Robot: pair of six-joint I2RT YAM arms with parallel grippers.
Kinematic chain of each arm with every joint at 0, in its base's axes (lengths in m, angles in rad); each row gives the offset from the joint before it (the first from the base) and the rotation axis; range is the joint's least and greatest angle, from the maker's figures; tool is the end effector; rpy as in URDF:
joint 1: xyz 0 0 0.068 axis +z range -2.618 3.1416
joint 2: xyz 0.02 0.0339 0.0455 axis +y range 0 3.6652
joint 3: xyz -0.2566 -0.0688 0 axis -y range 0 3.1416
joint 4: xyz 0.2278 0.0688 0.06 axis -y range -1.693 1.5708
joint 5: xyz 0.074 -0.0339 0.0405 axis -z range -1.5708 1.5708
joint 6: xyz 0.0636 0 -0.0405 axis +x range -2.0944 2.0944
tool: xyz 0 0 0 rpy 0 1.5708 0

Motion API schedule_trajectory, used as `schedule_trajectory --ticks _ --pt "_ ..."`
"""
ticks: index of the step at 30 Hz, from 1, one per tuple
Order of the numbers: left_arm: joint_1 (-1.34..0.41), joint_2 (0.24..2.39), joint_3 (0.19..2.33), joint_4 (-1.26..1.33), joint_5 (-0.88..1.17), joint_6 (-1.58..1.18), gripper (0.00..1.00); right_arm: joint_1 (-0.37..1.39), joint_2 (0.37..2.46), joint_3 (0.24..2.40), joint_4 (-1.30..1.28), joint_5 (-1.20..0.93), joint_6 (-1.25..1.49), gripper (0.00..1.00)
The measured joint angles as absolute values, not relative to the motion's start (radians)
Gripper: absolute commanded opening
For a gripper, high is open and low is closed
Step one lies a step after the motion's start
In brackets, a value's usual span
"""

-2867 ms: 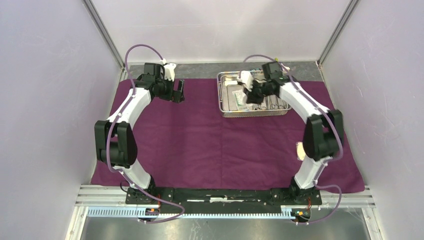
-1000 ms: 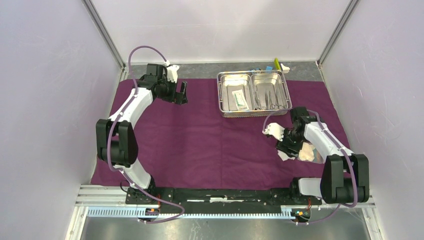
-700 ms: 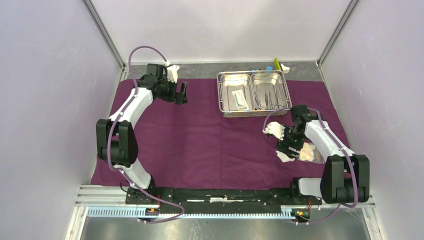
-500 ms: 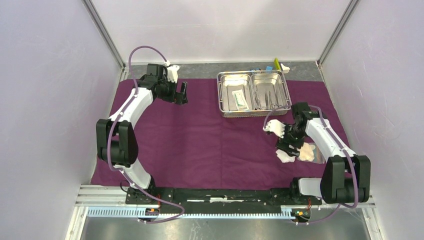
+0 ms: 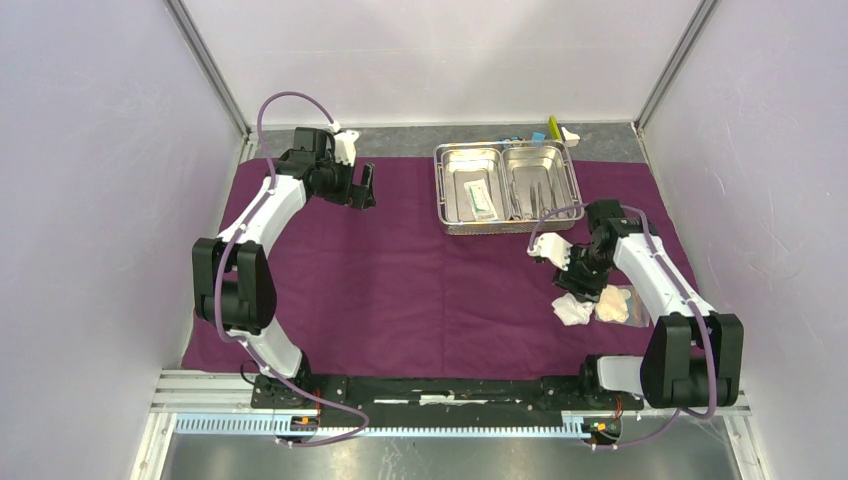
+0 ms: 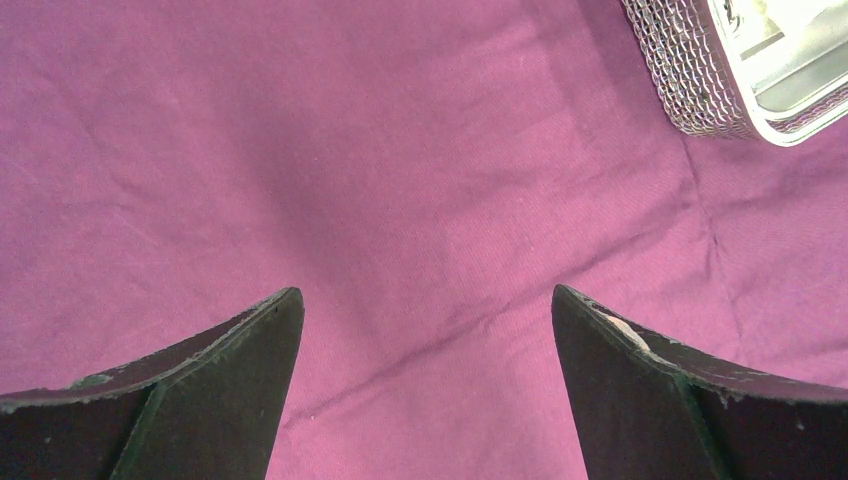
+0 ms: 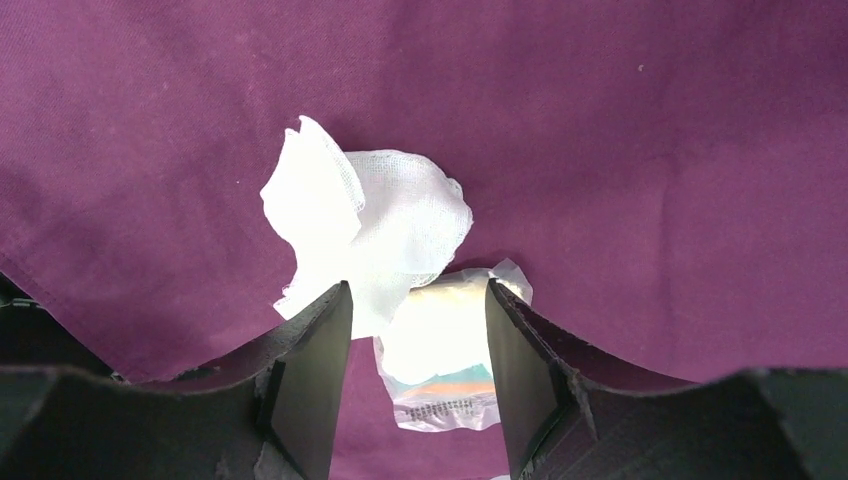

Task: Open and lay out the surgical kit
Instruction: Place the medical item in the surgical kit, then pick up the medical item from the container.

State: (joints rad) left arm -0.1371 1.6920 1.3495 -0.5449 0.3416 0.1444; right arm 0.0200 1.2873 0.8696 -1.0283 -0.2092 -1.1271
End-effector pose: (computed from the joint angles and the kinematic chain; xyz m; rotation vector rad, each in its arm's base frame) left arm 0.3639 -0.0717 0.2444 0.4880 2.3826 -0.4155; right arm 0.1974 0.0172 0.1871 -1.6013 2.4435 0.1649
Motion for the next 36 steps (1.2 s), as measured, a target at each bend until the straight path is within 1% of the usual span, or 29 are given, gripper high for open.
schedule_trajectory --ticks 5,12,16,20,27,30,33,36 --pt "-0.137 1.692 1.349 -0.545 0.342 0.144 1.0 0.01 1.298 0.865 -1.019 -0.21 -1.128 0.51" --pt "-0.137 1.692 1.349 -0.545 0.342 0.144 1.0 0.01 1.342 0.832 -1.002 -0.234 -1.127 0.5" --pt "-0.137 1.692 1.349 -0.545 0.342 0.144 1.0 0.01 1.344 0.833 -0.994 -0.254 -1.12 0.57" --pt "-0.137 1.699 1.367 -0.553 0.342 0.145 1.0 -0.002 1.318 0.844 -0.985 -0.262 -1.111 0.61" --pt "-0.137 1.729 1.432 -0.558 0.311 0.147 1.0 -0.049 1.279 0.938 -0.957 -0.273 -1.089 0.68" --pt "-0.137 1.739 1.435 -0.554 0.281 0.145 1.0 -0.053 1.276 0.987 -0.932 -0.3 -1.059 0.73" --pt "-0.137 1.756 1.435 -0.542 0.237 0.137 1.0 -0.052 1.282 1.027 -0.878 -0.329 -1.006 0.75" --pt "-0.137 1.765 1.433 -0.524 0.197 0.113 1.0 -0.03 1.308 1.041 -0.765 -0.342 -0.929 0.77"
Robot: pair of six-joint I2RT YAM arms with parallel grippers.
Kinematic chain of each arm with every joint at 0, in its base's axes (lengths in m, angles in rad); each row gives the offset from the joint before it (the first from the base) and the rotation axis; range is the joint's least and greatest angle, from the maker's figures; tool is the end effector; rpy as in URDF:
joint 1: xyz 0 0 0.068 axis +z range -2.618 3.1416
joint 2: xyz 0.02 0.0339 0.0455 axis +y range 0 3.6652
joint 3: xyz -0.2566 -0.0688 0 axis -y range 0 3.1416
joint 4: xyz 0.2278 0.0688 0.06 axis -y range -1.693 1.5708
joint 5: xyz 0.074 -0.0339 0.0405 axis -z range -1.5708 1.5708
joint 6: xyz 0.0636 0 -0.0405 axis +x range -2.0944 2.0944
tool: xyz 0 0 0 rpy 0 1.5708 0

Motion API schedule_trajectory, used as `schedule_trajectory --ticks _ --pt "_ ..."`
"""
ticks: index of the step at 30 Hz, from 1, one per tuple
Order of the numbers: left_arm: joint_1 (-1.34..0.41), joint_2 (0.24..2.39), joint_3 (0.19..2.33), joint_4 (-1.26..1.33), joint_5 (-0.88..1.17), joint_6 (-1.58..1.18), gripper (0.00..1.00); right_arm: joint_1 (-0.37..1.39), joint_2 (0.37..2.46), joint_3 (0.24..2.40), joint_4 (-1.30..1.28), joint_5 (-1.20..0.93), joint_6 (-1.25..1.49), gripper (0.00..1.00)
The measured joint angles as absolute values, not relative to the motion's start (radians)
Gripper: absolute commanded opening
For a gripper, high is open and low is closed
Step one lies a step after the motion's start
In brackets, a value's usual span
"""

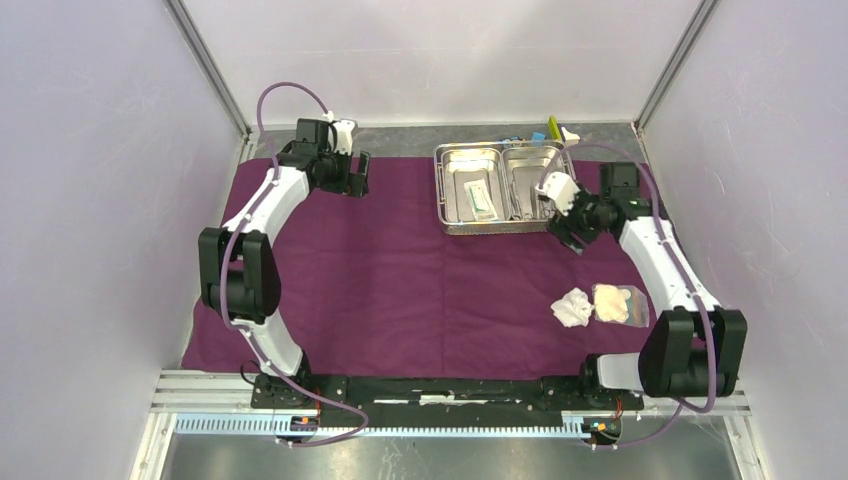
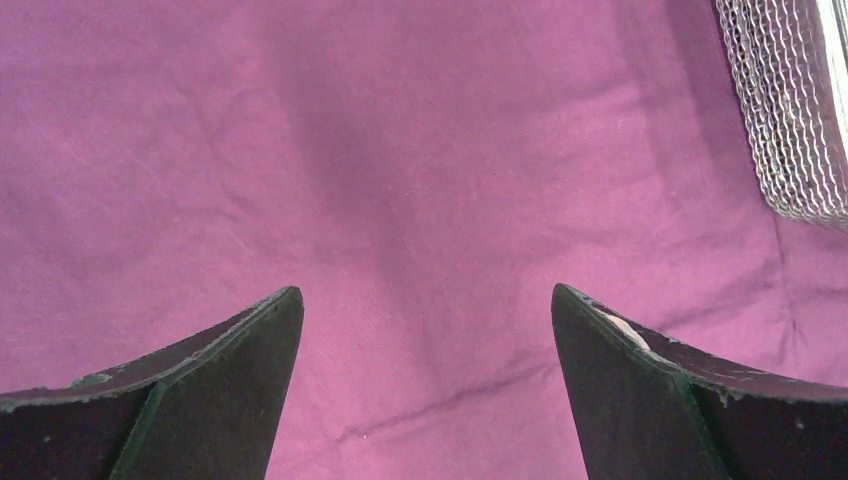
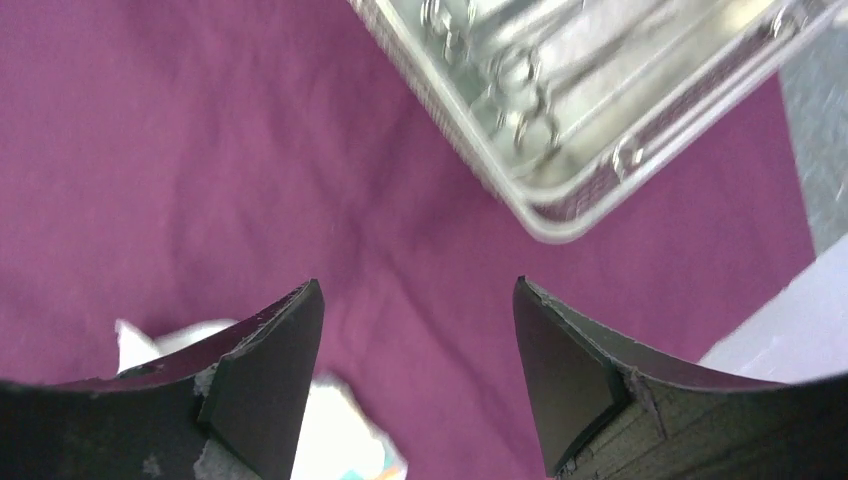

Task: Open and lay out the surgical kit
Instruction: Pick up the medical item from the container.

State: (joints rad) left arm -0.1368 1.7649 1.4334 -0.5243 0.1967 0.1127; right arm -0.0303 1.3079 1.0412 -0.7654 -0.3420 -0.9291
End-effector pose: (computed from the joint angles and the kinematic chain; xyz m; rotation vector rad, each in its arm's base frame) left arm 0.3885 -0.0660 0.2449 0.3893 2.3883 -0.2495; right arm 0.2581 0.0135 0.2442 -1.1987 2.2097 0.0648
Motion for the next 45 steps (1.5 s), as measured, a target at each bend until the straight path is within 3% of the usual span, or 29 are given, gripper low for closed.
schedule_trajectory --ticks 6,9,15,24,32,45 --pt "-0.135 1.766 1.433 -0.5 0.16 0.093 1.0 0.144 1.466 1.081 -0.519 -0.299 -0.757 0.78" --pt "-0.135 1.766 1.433 -0.497 0.165 0.093 1.0 0.217 1.612 1.217 -0.433 -0.282 -0.653 0.79" --pt "-0.135 1.766 1.433 -0.494 0.178 0.093 1.0 0.276 1.852 1.492 -0.297 -0.248 -0.509 0.83" --pt "-0.135 1.781 1.42 -0.473 0.195 0.082 1.0 0.329 2.072 1.579 -0.22 -0.199 -0.356 0.92" --pt "-0.135 1.793 1.408 -0.469 0.212 0.07 1.0 0.339 2.152 1.582 -0.231 -0.181 -0.299 0.92" --pt "-0.135 1.793 1.4 -0.469 0.22 0.068 1.0 0.342 2.164 1.583 -0.268 -0.236 -0.245 0.84"
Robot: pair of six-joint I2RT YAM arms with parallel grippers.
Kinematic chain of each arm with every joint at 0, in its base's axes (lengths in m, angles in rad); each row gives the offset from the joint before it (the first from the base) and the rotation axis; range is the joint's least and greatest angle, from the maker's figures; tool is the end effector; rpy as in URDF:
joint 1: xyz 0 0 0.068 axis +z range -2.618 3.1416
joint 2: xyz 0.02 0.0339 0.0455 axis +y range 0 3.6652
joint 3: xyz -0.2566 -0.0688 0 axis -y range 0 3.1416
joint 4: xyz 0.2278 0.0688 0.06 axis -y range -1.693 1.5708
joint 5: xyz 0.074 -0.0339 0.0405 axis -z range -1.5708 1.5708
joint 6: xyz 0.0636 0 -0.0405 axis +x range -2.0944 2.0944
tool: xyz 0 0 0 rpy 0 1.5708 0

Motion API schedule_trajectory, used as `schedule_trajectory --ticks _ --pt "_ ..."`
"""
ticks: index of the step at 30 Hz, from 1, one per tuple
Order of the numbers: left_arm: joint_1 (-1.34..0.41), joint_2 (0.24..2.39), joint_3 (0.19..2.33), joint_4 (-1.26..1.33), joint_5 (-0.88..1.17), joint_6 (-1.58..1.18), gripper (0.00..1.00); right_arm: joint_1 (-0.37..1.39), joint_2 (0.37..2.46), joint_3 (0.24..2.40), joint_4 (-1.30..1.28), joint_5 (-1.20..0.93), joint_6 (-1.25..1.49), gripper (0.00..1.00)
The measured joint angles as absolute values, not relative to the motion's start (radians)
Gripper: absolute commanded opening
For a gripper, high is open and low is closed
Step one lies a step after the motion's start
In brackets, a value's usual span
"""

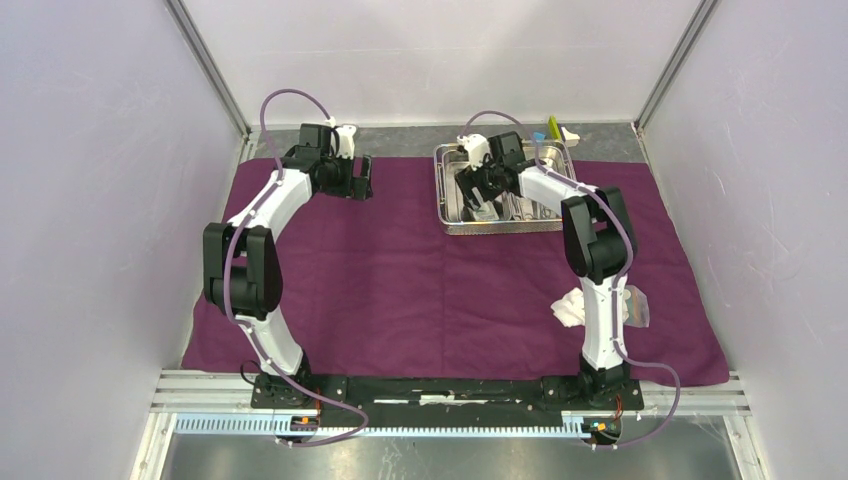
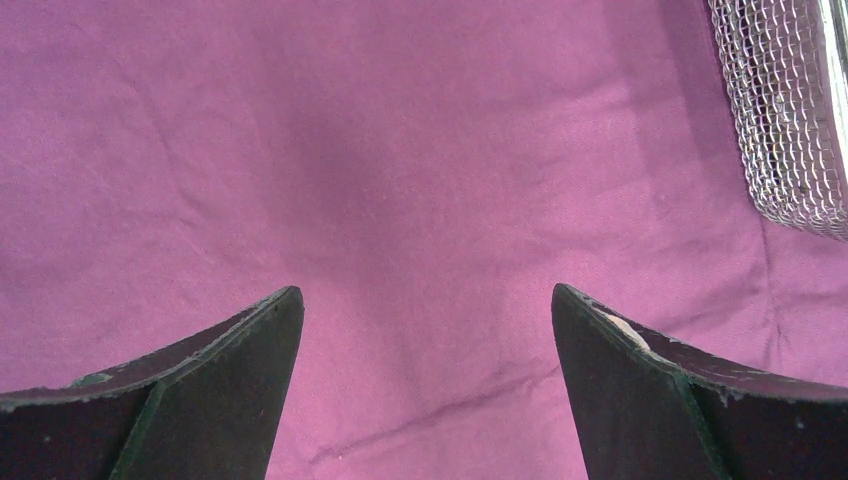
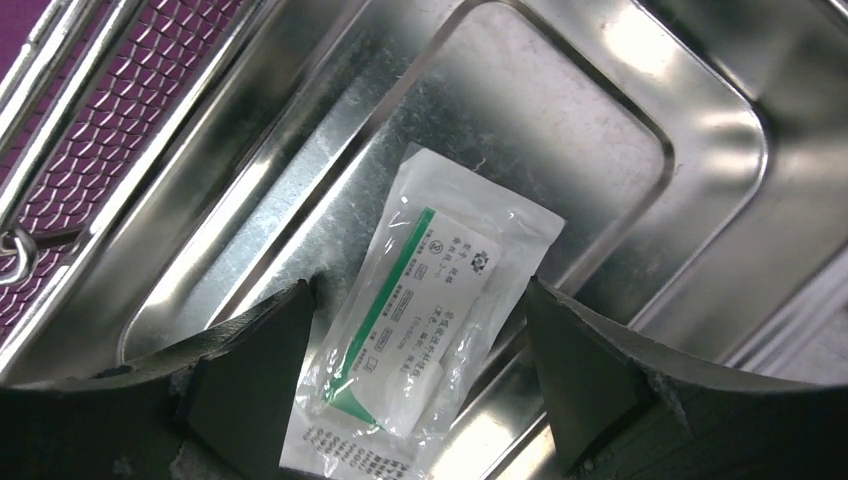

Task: Open and lay out the surgical kit
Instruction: Pick up the medical item from the container.

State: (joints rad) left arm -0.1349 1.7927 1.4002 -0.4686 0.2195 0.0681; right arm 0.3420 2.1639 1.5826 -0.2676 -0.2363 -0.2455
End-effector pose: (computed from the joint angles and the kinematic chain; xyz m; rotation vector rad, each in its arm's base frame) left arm 0.3931 -0.0673 0.2289 0.3441 2.4014 -0.2969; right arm 0.4439 0.1738 0.1494 -0.8019 2.2777 0.3299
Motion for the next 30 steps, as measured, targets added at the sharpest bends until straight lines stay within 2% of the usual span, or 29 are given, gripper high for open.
schedule_trajectory --ticks 5,12,30 --pt "-0.135 1.793 1.394 -0.467 0.22 0.068 1.0 0.342 2.178 1.595 -0.27 -0.267 -0.228 0.77" --pt "-0.135 1.792 1.384 -0.466 0.22 0.067 1.0 0.332 2.204 1.63 -0.272 -0.292 -0.22 0.53" --pt "-0.135 1.785 1.383 -0.469 0.227 0.067 1.0 0.33 2.225 1.684 -0.304 -0.319 -0.2 0.22"
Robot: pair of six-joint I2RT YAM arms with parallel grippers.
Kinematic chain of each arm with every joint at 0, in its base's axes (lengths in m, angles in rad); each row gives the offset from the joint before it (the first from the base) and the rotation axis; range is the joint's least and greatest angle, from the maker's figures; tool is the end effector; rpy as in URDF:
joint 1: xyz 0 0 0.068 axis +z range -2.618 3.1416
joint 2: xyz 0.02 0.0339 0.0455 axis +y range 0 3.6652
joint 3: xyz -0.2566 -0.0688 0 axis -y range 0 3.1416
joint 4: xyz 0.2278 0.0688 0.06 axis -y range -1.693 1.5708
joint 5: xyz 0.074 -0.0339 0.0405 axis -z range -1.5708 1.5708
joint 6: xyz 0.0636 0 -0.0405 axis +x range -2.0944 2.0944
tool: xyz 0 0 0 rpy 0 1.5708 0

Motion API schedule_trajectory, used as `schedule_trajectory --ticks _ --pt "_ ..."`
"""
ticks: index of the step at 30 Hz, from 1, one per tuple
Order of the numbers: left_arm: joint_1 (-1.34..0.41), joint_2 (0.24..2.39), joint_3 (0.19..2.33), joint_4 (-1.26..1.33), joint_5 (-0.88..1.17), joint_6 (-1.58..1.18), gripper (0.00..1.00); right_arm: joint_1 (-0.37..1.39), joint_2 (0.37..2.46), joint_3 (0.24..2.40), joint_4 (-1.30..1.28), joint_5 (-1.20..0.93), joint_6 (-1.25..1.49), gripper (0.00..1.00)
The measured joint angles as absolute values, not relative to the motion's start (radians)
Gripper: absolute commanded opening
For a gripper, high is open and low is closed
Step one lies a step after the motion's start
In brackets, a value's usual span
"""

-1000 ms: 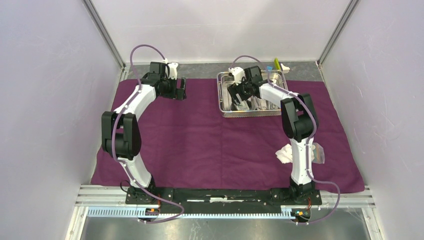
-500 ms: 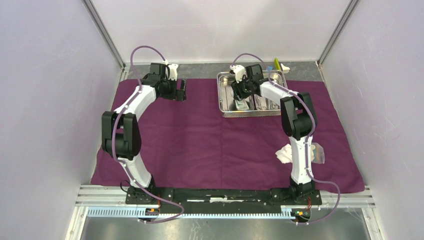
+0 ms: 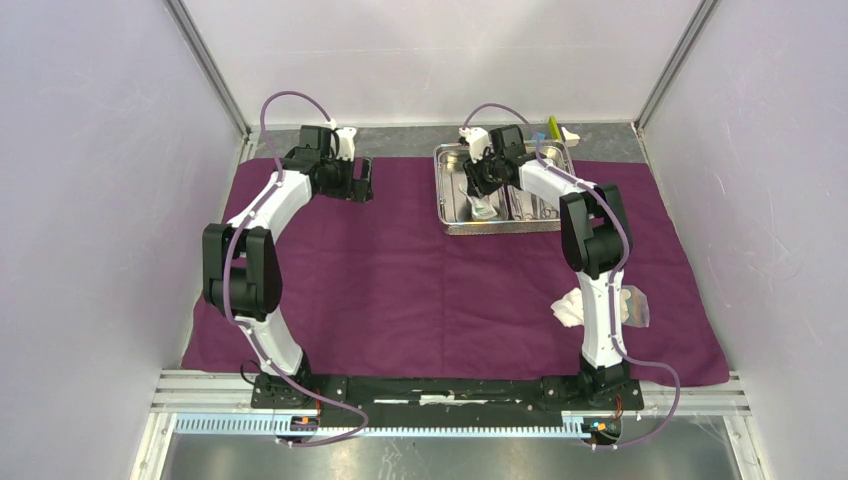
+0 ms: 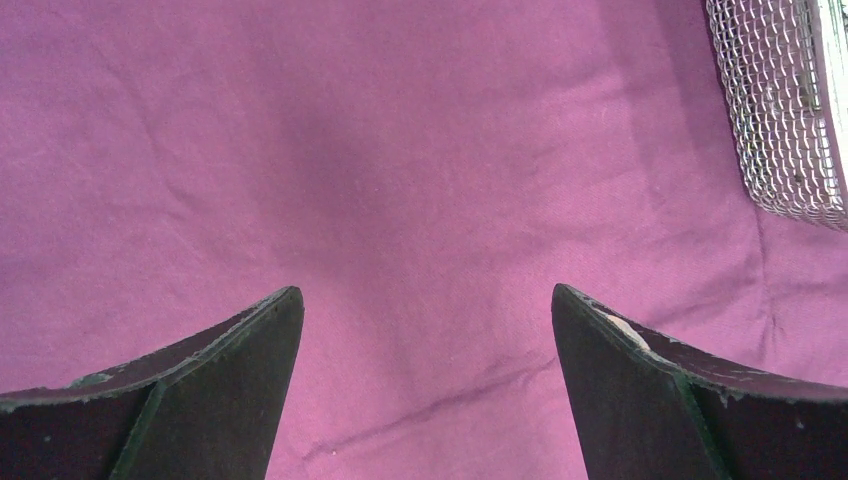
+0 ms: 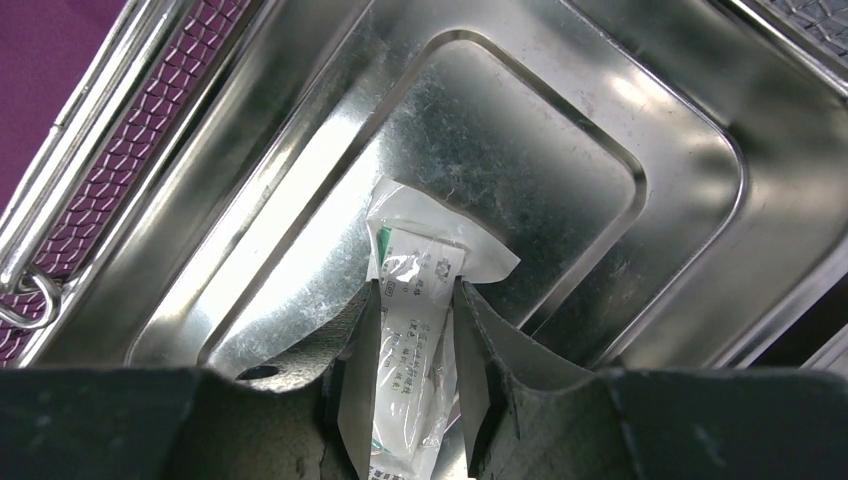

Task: Open and lay out the surgical kit
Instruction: Pick up the medical item from the container.

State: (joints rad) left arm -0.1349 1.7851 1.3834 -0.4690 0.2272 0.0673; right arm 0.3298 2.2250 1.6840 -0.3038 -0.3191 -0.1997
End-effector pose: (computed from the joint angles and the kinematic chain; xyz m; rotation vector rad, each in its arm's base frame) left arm 0.3898 -0.0674 0.2264 0.3464 2.4102 -0.3074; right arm 0.4586 0.1781 0.1507 -0.7703 2.2800 0.4450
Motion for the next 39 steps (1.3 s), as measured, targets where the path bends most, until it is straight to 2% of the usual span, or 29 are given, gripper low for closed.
schedule_trajectory --ticks 8,29,39 --pt "-0.135 1.785 1.386 -0.477 0.247 0.067 1.0 0.326 2.225 1.685 -0.299 -0.336 -0.185 0.0" --pt "-0.135 1.797 1.437 -0.482 0.307 0.063 1.0 0.313 2.211 1.694 -0.271 -0.345 -0.18 0.0" --pt "-0.16 1.873 1.57 -0.458 0.505 -0.045 0.99 0.294 2.108 1.721 -0.246 -0.412 -0.121 0.0"
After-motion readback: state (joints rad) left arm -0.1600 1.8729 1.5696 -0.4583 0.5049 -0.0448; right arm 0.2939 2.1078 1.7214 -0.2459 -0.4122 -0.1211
